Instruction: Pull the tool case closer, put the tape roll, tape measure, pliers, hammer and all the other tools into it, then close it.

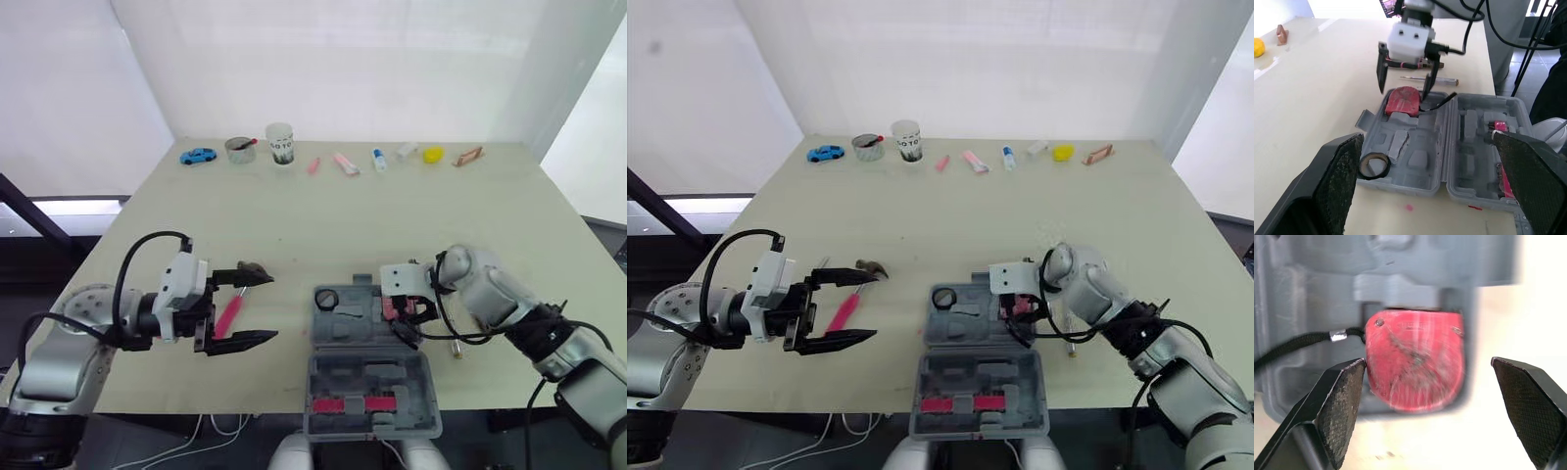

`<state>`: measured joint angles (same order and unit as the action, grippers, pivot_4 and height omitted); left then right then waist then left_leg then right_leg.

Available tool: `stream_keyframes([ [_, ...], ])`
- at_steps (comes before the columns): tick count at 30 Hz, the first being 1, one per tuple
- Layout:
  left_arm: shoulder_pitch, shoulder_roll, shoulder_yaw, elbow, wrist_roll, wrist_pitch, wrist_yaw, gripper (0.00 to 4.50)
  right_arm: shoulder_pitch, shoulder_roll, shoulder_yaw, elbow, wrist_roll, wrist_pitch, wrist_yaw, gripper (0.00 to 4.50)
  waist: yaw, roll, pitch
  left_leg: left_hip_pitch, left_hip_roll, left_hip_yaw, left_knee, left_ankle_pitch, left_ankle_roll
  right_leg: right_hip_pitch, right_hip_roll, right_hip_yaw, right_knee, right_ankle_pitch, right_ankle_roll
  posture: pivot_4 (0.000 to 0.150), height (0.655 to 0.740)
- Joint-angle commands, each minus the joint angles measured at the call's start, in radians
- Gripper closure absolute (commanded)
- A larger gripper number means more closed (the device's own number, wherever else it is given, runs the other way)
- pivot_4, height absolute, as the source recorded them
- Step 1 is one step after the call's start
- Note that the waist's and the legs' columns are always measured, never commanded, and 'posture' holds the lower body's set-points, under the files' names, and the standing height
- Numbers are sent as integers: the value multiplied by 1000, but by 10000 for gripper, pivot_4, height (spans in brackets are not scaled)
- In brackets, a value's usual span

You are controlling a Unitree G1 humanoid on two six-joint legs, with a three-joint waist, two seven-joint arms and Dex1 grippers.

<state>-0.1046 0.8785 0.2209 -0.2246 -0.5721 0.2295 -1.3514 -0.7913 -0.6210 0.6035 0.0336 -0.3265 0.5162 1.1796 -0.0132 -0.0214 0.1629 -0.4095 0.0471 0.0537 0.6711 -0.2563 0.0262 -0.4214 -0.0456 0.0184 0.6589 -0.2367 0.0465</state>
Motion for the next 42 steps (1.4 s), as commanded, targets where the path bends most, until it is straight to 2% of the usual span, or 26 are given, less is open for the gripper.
stream_keyframes([
  [1,-11,4,-1,-14,-3,-12,2,0,19,-42,-67,-79,15,37,11,1802,0,0,0,-1,0,0,0,0,0,-1,0,0,0,0,0,1500,7400],
  [7,-16,4,4,-6,-5,-9,9,0,138,-108,-190,-100,109,-45,-14,1802,3,0,0,-6,0,-1,1,0,0,-4,0,-1,-1,0,0,1500,7400],
  [13,-14,4,8,-8,-9,-4,16,0,239,-5,-364,-79,266,-107,-130,1802,-5,0,0,-5,0,-1,1,0,0,-4,1,0,1,0,0,1500,7400],
  [17,-6,-1,9,-19,-13,3,28,0,315,74,-447,-89,368,-121,-176,12973,1,0,0,-5,0,-2,1,0,0,-4,1,-1,1,0,0,1500,7400],
  [19,-4,-1,9,-21,-15,4,32,0,336,96,-458,-90,393,-145,-189,23595,2,0,0,-5,0,-2,1,0,0,-4,0,-1,1,0,0,1500,7400],
  [20,-4,-1,9,-20,-15,4,32,0,341,104,-461,-88,403,-152,-194,26618,1,0,0,-6,0,-1,1,0,0,-4,0,0,1,0,0,1500,7400],
  [25,-15,-7,6,-20,-17,9,46,0,377,181,-486,16,457,-267,-239,26618,0,-1,0,-5,0,-2,1,0,0,-4,1,0,2,0,0,1500,7400],
  [33,-4,-7,13,-25,-19,15,60,0,389,233,-489,229,475,-480,-230,26618,-1,0,0,-5,0,-1,1,0,0,-4,1,0,2,0,0,1500,7400],
  [36,11,-11,16,-36,-21,18,69,0,377,246,-492,326,470,-561,-227,26618,-2,0,0,-4,0,-1,1,0,0,-4,1,0,2,0,0,1500,7400],
  [42,30,-21,20,-45,-21,20,90,0,361,241,-451,517,404,-589,-251,26618,-3,0,0,-3,0,-1,2,0,0,-3,1,1,2,0,0,1500,7400],
])
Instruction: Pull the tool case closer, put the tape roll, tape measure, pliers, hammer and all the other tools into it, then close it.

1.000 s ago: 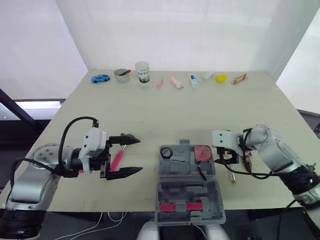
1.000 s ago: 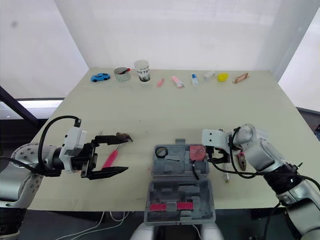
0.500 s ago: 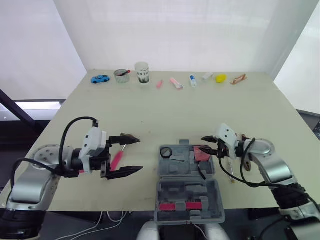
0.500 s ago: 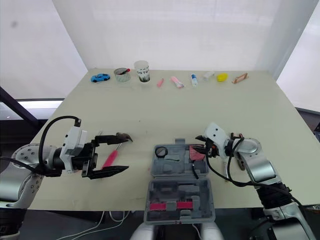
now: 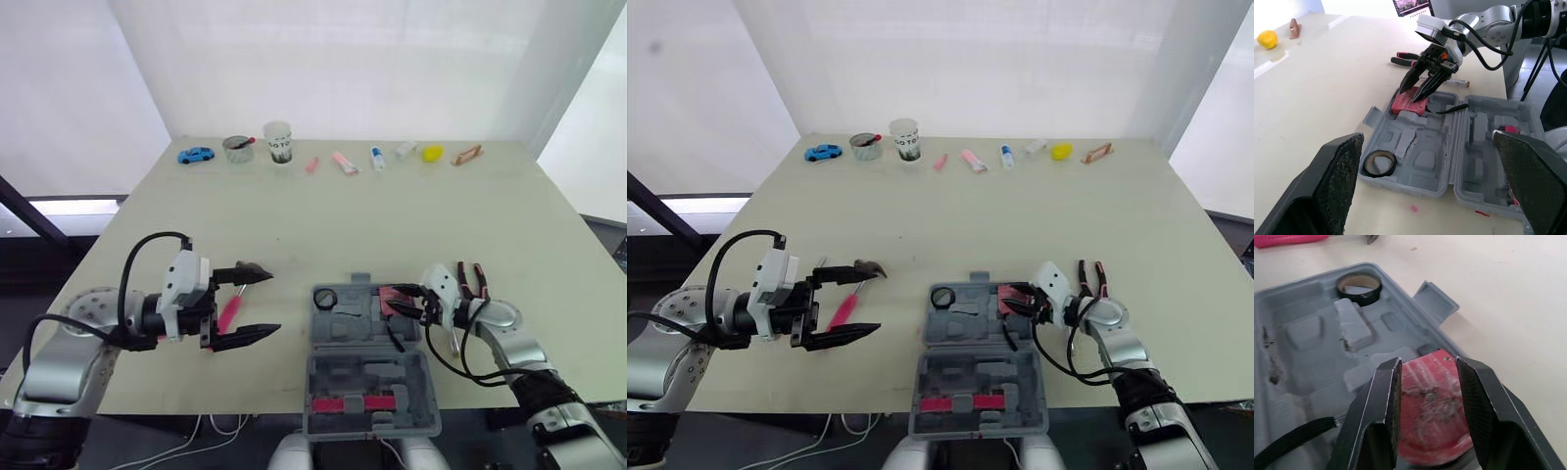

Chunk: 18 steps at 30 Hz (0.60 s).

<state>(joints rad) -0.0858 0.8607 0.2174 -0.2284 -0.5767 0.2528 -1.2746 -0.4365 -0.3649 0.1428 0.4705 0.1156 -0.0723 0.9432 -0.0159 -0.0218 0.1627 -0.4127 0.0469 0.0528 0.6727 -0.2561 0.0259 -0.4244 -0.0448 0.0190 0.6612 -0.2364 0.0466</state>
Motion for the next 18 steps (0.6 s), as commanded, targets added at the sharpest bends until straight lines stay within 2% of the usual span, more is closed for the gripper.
stream_keyframes([
  [1,19,-6,25,-45,-17,-3,18,0,7,-13,12,110,-43,12,-20,26618,1,0,0,0,0,0,0,0,0,0,0,0,0,0,0,1500,7400],
  [4,33,-20,30,-61,-22,-3,42,0,16,-13,27,169,-57,19,-5,26618,2,-2,-1,3,0,0,0,0,0,4,0,0,-1,0,0,1500,7400],
  [6,44,-32,28,-68,-21,-5,55,0,29,-20,51,198,-75,24,9,26618,3,-3,-3,15,0,0,-2,0,0,16,-1,-1,-3,-1,-1,1500,7400],
  [12,77,-69,27,-66,-10,-16,94,0,47,-24,79,255,-105,18,0,26618,5,-7,-17,18,0,-3,-2,0,0,19,-1,-1,-3,-3,-4,1500,7400],
  [18,126,-111,39,-41,2,-43,131,0,47,-13,48,205,-68,-70,-20,26618,4,-8,-23,22,0,-4,-3,0,0,22,-1,0,-4,-3,-4,1500,7400],
])
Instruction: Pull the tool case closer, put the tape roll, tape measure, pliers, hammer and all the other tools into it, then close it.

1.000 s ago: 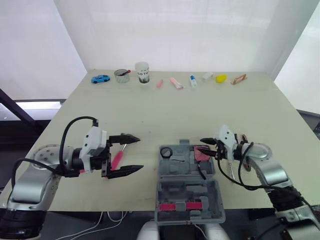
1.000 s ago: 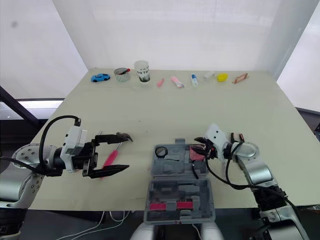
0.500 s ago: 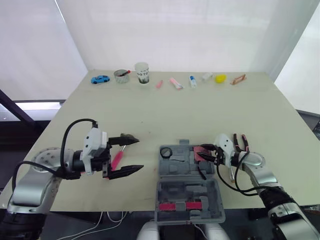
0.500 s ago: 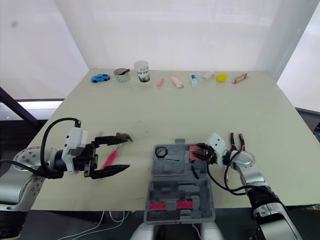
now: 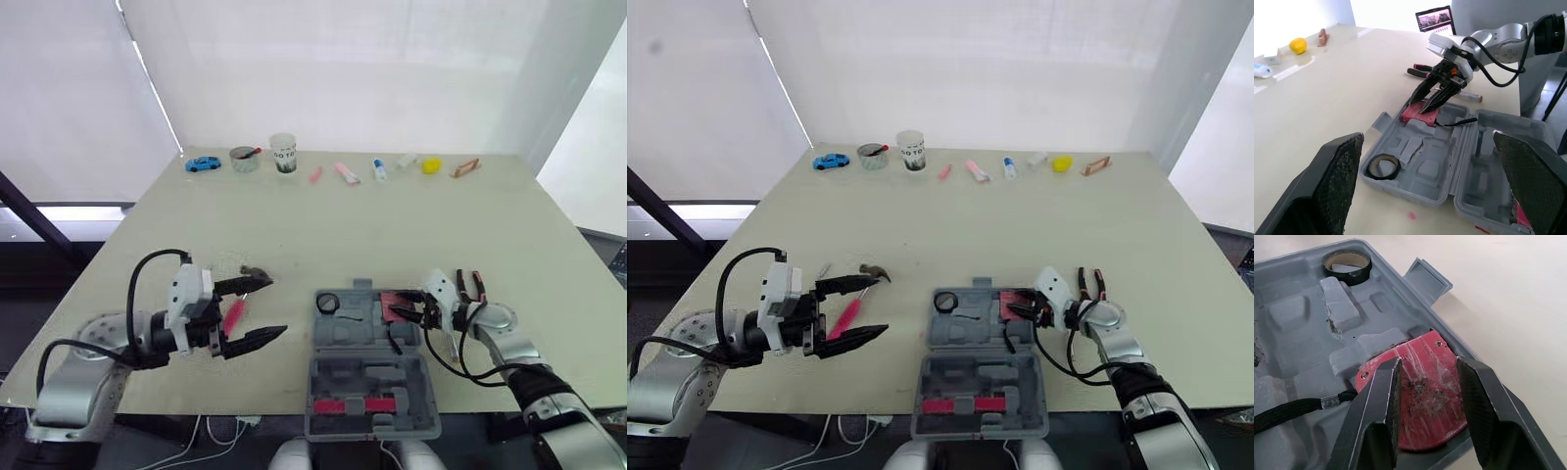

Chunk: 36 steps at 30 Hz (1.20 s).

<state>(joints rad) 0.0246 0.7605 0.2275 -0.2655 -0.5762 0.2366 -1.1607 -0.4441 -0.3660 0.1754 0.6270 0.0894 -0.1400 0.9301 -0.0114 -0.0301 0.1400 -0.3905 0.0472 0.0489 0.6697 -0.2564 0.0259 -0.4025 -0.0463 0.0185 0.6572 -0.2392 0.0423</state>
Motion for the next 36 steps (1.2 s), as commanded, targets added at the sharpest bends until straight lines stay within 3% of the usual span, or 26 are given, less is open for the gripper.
stream_keyframes([
  [1,25,-18,34,0,4,-33,25,0,58,-10,4,27,-27,-12,-6,26618,-1,0,0,0,0,0,0,0,0,0,0,1,0,0,0,1500,7400],
  [6,32,-94,115,66,5,-89,132,0,141,7,-130,-250,168,23,0,26618,0,4,3,-1,1,-1,0,0,0,-1,0,1,0,0,0,1500,7400],
  [11,78,-132,169,78,0,-107,186,0,244,-24,-213,-451,254,78,-25,26618,-5,8,7,-8,0,2,0,0,0,-8,0,3,2,1,1,1500,7400],
  [23,226,-192,302,121,24,-160,312,0,514,-94,-449,-621,360,108,-114,26618,0,9,9,-8,0,2,-1,0,0,-8,-1,3,-1,0,0,1500,7400],
  [26,257,-194,358,195,23,-191,313,0,604,-87,-508,-629,374,87,-129,19460,-2,9,9,-8,1,2,-1,0,0,-9,0,3,0,0,0,1500,7400],
  [29,285,-191,402,280,26,-228,297,0,687,-65,-555,-628,390,60,-143,5794,-1,9,9,-7,2,2,-1,0,0,-9,0,2,0,-1,-1,1500,7400],
  [31,297,-190,415,323,30,-247,286,0,724,-54,-569,-623,393,41,-141,762,-1,9,10,-8,5,3,-1,0,0,-10,-1,2,-1,-2,0,1500,7400],
  [36,338,-201,434,428,38,-297,265,0,817,-25,-610,-613,413,4,-131,762,-1,9,10,-8,7,3,-1,-1,0,-11,-2,2,-1,-3,2,1500,7400],
])
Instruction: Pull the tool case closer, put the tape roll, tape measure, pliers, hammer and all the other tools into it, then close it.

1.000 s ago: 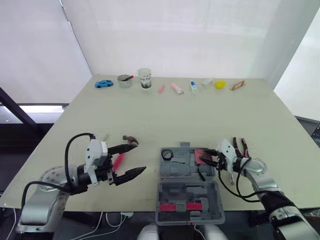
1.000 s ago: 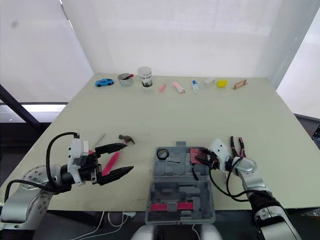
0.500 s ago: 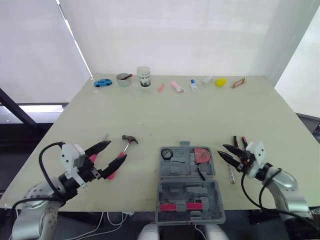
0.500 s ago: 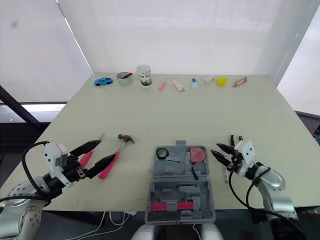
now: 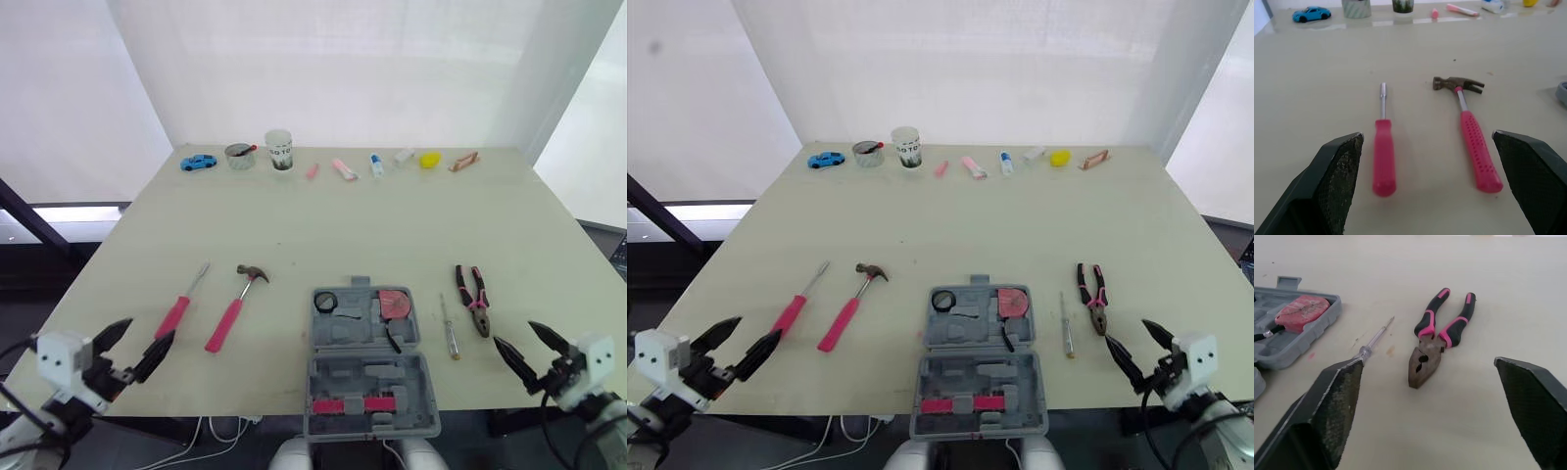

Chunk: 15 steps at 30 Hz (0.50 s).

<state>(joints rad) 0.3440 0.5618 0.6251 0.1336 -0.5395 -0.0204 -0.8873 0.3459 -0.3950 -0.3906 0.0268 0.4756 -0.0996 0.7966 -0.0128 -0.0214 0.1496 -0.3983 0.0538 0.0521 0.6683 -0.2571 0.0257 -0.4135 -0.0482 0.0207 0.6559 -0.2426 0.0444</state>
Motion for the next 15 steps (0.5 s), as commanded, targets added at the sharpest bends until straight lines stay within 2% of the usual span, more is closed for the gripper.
stream_keyframes([
  [1,27,-5,36,48,5,-51,-10,0,40,9,-50,-12,32,-42,5,762,0,0,0,0,0,0,0,0,0,0,-1,0,0,0,0,1500,7400],
  [9,78,-23,36,156,11,-114,-22,0,146,61,-105,22,88,-75,27,762,0,0,0,-1,1,-1,-3,-3,-5,-1,-8,0,-3,-1,-1,1500,7400],
  [15,89,-30,32,169,3,-135,-21,0,172,68,-109,44,84,-104,37,762,-1,1,1,-1,2,-3,-5,-3,-5,-1,-12,-3,-4,-2,-2,1500,7400],
])
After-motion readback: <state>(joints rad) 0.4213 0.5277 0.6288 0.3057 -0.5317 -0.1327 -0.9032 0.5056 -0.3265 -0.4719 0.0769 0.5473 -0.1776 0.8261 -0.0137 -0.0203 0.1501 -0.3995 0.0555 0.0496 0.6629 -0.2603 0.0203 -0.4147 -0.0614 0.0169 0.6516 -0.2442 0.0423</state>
